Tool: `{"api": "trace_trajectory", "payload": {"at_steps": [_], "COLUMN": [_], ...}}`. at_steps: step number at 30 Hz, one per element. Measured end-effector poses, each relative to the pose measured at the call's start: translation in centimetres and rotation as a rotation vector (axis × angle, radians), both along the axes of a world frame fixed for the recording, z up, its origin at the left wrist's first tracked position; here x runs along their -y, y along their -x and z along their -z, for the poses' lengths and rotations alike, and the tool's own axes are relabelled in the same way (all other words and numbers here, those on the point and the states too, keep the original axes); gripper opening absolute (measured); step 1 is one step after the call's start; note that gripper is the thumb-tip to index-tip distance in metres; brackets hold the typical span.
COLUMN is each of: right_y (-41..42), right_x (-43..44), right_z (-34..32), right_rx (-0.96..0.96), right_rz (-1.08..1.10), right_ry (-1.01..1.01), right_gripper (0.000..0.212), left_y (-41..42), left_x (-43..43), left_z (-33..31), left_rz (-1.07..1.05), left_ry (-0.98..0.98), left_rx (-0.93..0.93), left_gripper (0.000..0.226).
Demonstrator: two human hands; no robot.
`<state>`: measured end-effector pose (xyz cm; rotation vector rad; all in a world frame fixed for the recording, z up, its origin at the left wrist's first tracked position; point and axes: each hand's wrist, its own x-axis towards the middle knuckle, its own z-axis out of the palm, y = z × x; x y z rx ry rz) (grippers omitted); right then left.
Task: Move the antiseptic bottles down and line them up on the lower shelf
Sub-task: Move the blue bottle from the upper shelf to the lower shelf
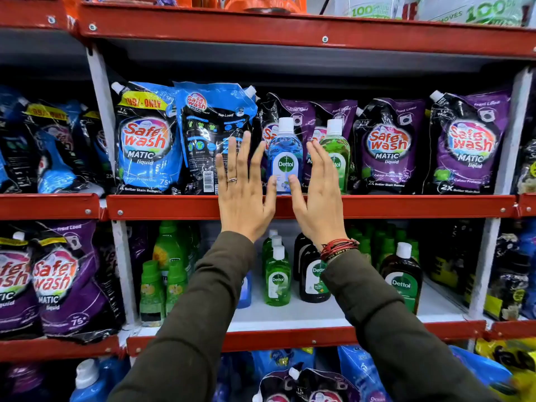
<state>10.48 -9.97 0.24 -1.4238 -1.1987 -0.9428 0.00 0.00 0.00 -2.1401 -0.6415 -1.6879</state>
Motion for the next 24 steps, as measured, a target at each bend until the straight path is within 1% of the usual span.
{"api": "trace_trajectory", "payload": {"at_steps": [1,4,6,10,16,22,24], "right_y": [-0.2,-0.4,-0.6,-0.6,-0.3,-1.3,-1.8], "right_x": [-0.3,-1.0,-1.5,-1.9,-2.4,-2.3,-1.8], "right_z": [-0.1,-0.8,-1.3,-2.5,-2.5,-2.9,-3.4], "right_rx": [-0.038,-0.223,-0.286,-0.336,-0.370,-0.397,-0.419], "right_rz": [-0.018,-0.076,-0.087,-0.105,-0.138,-0.178,-0.185], "right_ry": [0.009,0.122,0.182,0.235,0.253,0.246,0.205], "right_gripper": [0.062,0.069,0.072,0.074,0.070,0.070,0.066], "left_y": [0.3,0.8,0.8,1.2,1.0,0.9,0.9], "left_x": [-0.3,-1.9,-3.1,-5.3,-5.6,-5.7,-5.8], "left_z": [-0.1,0.2,0.6,1.6,1.9,1.9,2.0], "left_rz": [-0.036,-0.136,-0.165,-0.176,-0.165,-0.174,-0.174], "left_ry": [0.018,0.079,0.122,0.163,0.149,0.148,0.145], "left_rx": [0.005,-0.003,-0.019,-0.033,-0.030,-0.027,-0.025], "left_gripper": [0.064,0.068,0.071,0.073,0.073,0.073,0.073]}}
